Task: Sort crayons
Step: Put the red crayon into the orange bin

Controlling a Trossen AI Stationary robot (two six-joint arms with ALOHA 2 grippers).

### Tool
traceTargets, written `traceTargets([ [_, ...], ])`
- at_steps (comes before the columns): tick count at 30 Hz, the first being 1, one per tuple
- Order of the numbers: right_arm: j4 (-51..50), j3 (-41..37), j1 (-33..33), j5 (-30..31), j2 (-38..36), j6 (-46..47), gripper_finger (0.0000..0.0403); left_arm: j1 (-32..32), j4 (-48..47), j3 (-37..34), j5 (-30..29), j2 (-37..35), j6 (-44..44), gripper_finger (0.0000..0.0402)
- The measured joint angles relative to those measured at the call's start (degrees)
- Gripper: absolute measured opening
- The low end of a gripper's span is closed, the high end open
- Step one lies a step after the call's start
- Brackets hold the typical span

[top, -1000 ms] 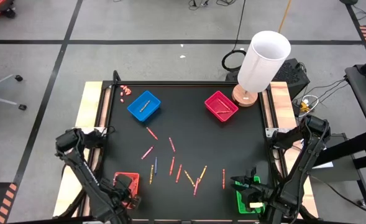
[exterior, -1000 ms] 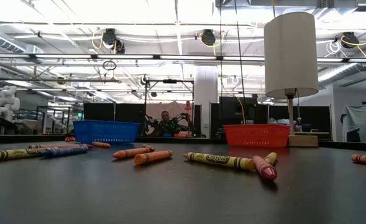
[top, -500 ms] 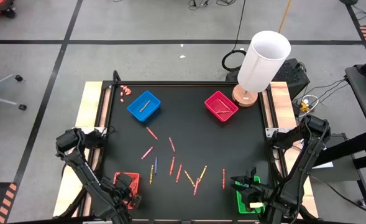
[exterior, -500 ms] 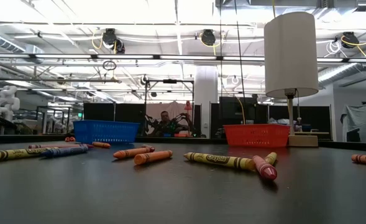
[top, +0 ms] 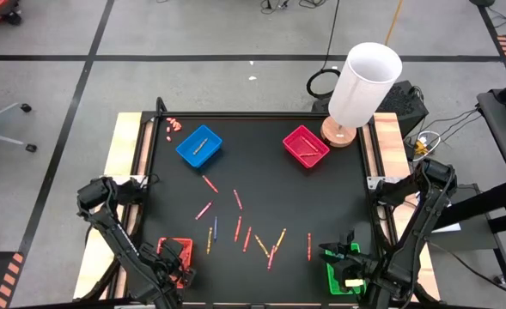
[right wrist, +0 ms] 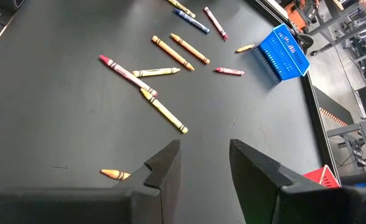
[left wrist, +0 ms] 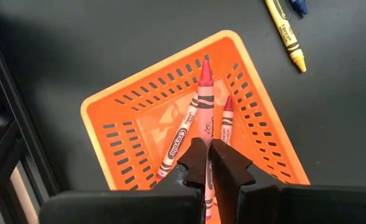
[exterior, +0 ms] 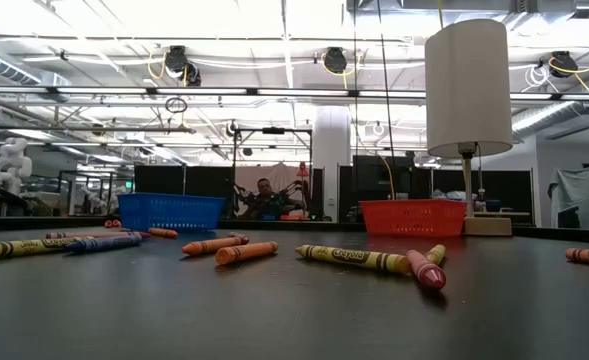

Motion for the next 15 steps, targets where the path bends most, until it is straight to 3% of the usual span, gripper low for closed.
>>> traceTargets([
  [15,0.0,0.0,0.0,0.0,0.0,0.0,0.0121,0.3,-0.4,0.0,-2.1,0.0,0.0,0.007],
])
